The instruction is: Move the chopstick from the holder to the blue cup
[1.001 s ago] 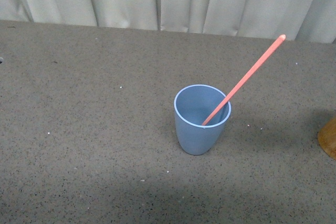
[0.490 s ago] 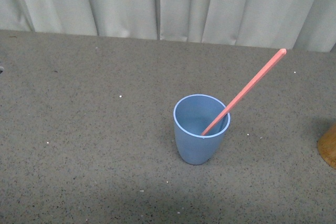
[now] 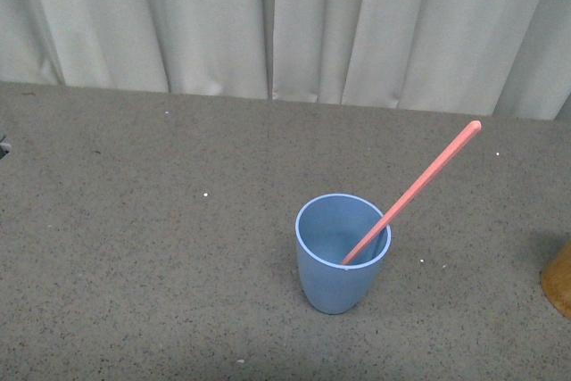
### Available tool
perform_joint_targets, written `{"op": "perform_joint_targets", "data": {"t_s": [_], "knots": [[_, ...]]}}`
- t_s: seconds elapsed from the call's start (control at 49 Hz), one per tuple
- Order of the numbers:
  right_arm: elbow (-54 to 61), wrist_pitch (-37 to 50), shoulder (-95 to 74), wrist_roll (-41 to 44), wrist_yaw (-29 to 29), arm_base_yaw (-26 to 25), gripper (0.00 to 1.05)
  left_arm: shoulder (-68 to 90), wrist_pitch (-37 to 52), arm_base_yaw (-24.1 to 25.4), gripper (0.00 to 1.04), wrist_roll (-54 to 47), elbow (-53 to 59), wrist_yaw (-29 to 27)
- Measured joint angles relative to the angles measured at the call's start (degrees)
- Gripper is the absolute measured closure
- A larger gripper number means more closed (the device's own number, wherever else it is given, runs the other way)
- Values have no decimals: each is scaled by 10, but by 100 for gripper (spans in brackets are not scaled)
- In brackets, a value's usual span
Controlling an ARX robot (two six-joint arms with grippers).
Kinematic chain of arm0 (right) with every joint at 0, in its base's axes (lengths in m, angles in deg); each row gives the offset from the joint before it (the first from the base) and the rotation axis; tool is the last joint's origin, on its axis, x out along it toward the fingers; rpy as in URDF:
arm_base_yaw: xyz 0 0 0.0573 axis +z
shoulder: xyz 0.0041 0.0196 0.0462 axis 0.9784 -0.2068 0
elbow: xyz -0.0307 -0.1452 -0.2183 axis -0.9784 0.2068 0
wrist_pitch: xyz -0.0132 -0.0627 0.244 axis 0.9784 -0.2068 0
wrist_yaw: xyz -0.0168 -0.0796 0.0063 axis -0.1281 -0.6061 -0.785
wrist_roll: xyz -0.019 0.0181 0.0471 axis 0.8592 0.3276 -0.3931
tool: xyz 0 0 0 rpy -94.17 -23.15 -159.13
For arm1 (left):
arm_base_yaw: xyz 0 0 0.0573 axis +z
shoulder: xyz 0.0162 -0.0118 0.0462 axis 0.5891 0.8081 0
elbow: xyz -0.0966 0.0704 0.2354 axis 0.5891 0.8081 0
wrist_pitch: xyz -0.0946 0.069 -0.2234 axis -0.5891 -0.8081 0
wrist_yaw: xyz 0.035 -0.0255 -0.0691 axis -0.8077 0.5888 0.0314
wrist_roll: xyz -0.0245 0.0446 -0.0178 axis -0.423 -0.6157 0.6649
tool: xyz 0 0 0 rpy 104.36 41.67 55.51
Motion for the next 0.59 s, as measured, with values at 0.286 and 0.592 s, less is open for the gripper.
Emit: {"op": "perform_joint_targets", "data": {"t_s": [0.286,0.592], "knots": [[0,0,0,0,0,0,26,0,0,0,7,0,0,0],[0,0,0,0,0,0,10,0,0,0,7,0,0,0]]}}
